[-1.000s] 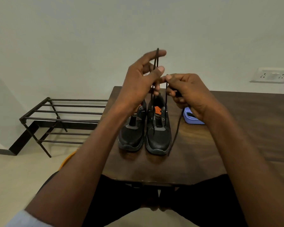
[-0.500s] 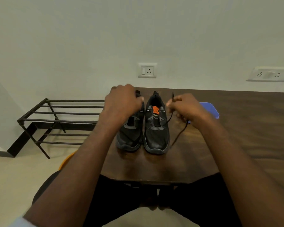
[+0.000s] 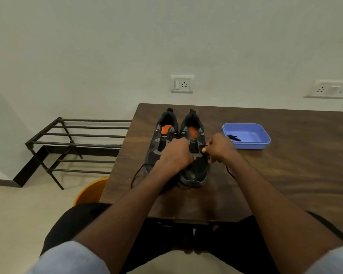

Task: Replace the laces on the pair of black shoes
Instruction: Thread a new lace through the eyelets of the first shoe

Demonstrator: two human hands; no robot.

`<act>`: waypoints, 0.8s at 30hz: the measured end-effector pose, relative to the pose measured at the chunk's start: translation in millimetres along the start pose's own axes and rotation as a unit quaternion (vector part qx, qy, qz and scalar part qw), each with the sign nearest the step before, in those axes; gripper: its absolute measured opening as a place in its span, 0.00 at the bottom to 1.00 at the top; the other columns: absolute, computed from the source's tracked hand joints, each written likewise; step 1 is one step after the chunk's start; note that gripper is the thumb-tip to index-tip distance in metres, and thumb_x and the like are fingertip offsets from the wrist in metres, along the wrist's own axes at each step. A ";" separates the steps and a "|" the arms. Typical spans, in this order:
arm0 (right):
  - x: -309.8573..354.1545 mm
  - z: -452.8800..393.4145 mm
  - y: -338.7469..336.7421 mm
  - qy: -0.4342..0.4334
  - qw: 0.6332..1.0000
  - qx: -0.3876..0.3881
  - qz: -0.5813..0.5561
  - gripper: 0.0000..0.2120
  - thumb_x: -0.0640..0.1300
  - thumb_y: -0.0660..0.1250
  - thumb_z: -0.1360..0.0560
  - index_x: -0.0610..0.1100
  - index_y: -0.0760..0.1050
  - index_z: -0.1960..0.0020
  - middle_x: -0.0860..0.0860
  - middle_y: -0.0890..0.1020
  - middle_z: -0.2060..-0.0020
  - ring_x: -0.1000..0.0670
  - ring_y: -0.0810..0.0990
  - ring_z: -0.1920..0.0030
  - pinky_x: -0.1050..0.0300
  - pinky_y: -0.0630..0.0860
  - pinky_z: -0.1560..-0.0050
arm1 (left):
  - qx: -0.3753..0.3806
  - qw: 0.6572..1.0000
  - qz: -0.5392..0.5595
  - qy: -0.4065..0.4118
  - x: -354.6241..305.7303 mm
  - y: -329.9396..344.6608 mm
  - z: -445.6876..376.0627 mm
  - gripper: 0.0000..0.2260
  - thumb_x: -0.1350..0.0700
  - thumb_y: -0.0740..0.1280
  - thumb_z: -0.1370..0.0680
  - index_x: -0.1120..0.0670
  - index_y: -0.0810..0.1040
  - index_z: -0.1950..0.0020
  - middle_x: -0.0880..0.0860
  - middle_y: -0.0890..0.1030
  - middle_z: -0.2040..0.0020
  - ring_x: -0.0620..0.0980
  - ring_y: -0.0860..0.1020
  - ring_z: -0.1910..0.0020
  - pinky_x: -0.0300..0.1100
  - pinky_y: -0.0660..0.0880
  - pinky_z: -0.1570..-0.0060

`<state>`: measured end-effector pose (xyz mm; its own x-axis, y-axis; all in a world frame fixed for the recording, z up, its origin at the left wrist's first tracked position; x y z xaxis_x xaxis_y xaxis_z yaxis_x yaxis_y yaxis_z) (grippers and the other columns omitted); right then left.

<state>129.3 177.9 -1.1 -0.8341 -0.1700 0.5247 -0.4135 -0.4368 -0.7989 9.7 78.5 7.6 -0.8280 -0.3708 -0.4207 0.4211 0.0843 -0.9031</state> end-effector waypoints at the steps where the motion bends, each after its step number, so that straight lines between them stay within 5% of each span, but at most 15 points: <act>1: -0.2 0.9 -0.7 0.007 1.000 0.012 -0.011 0.06 0.44 0.70 0.19 0.40 0.79 0.50 0.45 0.86 0.66 0.49 0.86 0.65 0.50 0.80 0.57 | -0.004 1.000 0.006 0.001 0.9 1.7 -1.3 0.15 0.48 0.75 0.23 0.51 0.70 0.50 0.50 0.78 0.55 0.49 0.77 0.57 0.44 0.75 0.56; 7: -5.4 9.2 -10.9 0.067 0.983 0.072 -0.154 0.03 0.37 0.63 0.17 0.38 0.75 0.47 0.40 0.84 0.50 0.48 0.86 0.65 0.60 0.71 0.72 | 0.007 1.000 0.011 0.003 3.3 3.2 -4.3 0.13 0.51 0.75 0.23 0.53 0.73 0.47 0.52 0.79 0.52 0.50 0.78 0.55 0.46 0.77 0.52; 10: -5.0 13.5 -17.5 0.092 0.979 0.050 -0.172 0.06 0.40 0.66 0.17 0.37 0.76 0.44 0.43 0.81 0.57 0.50 0.81 0.67 0.59 0.70 0.71 | -0.021 1.000 0.007 0.006 2.4 1.1 -6.3 0.18 0.50 0.75 0.23 0.54 0.74 0.39 0.54 0.78 0.44 0.53 0.78 0.48 0.49 0.78 0.44; 12: 1.3 15.5 -25.4 0.085 0.973 0.004 -0.215 0.06 0.43 0.67 0.18 0.39 0.76 0.49 0.46 0.76 0.64 0.52 0.73 0.69 0.59 0.68 0.72 | -0.092 0.994 0.063 0.020 -2.8 -9.3 -6.2 0.14 0.48 0.72 0.20 0.54 0.75 0.41 0.52 0.78 0.47 0.50 0.78 0.50 0.49 0.78 0.46; 14: 16.4 21.0 -27.6 0.076 0.893 0.045 -0.441 0.10 0.40 0.61 0.16 0.42 0.74 0.55 0.48 0.74 0.67 0.54 0.69 0.72 0.62 0.68 0.76 | -0.085 0.959 0.270 0.015 -11.2 -18.0 -1.3 0.12 0.45 0.63 0.16 0.54 0.77 0.47 0.51 0.82 0.56 0.48 0.80 0.58 0.48 0.78 0.53; 16: 34.3 31.7 -34.8 0.054 0.750 0.089 -0.654 0.13 0.39 0.58 0.15 0.42 0.74 0.56 0.47 0.78 0.67 0.53 0.76 0.69 0.62 0.76 0.74 | 0.038 0.867 0.497 -0.014 -24.4 -15.9 4.7 0.22 0.38 0.54 0.14 0.53 0.79 0.45 0.54 0.86 0.58 0.52 0.85 0.56 0.51 0.81 0.48; 19: 34.6 32.5 -46.1 0.056 0.634 0.068 -0.768 0.11 0.37 0.58 0.15 0.40 0.74 0.55 0.42 0.84 0.63 0.46 0.85 0.60 0.54 0.85 0.60 | 0.196 0.798 0.569 0.014 -33.7 -11.0 13.9 0.26 0.36 0.53 0.15 0.56 0.77 0.36 0.58 0.86 0.54 0.59 0.86 0.48 0.55 0.77 0.36; 20: 29.1 31.3 -47.9 0.066 0.635 0.048 -0.769 0.11 0.36 0.57 0.15 0.40 0.74 0.54 0.42 0.84 0.63 0.45 0.85 0.59 0.53 0.86 0.61 | 0.211 0.803 0.556 0.031 -31.0 -11.4 15.9 0.21 0.40 0.57 0.14 0.56 0.76 0.36 0.57 0.85 0.56 0.59 0.85 0.50 0.56 0.77 0.36; 21: 19.4 29.1 -51.3 0.079 0.689 0.007 -0.721 0.11 0.36 0.56 0.16 0.40 0.74 0.54 0.42 0.84 0.64 0.45 0.84 0.62 0.53 0.85 0.67 | 0.200 0.815 0.543 0.038 -26.2 -14.1 14.2 0.17 0.46 0.61 0.14 0.57 0.76 0.36 0.55 0.83 0.59 0.57 0.84 0.54 0.57 0.78 0.38; 23: -5.6 24.9 -66.6 0.106 0.892 -0.110 -0.424 0.07 0.37 0.59 0.21 0.38 0.75 0.55 0.43 0.82 0.67 0.45 0.79 0.67 0.59 0.76 0.77 | 0.124 0.847 0.516 0.025 -13.0 -23.2 6.4 0.10 0.55 0.62 0.14 0.57 0.77 0.36 0.50 0.79 0.65 0.50 0.80 0.63 0.49 0.80 0.53; 24: -12.3 25.4 -72.4 0.111 0.959 -0.149 -0.216 0.06 0.39 0.61 0.24 0.37 0.75 0.53 0.43 0.82 0.65 0.44 0.78 0.65 0.59 0.76 0.72 | 0.085 0.860 0.502 0.017 -7.2 -28.3 3.6 0.09 0.57 0.61 0.14 0.56 0.77 0.37 0.50 0.78 0.66 0.47 0.78 0.66 0.44 0.77 0.60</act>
<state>178.8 189.2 57.7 -0.6047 0.1764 0.7767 -0.7964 -0.1474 -0.5865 5.1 75.5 36.4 -0.0243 -0.1626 -0.9864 0.9762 0.2086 -0.0584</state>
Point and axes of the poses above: each hand's wrist, its own z-axis away from the middle knuckle, its own y-axis out of the palm, x = y × z, the point moved 5 cm from there along -z, towards the middle knuckle
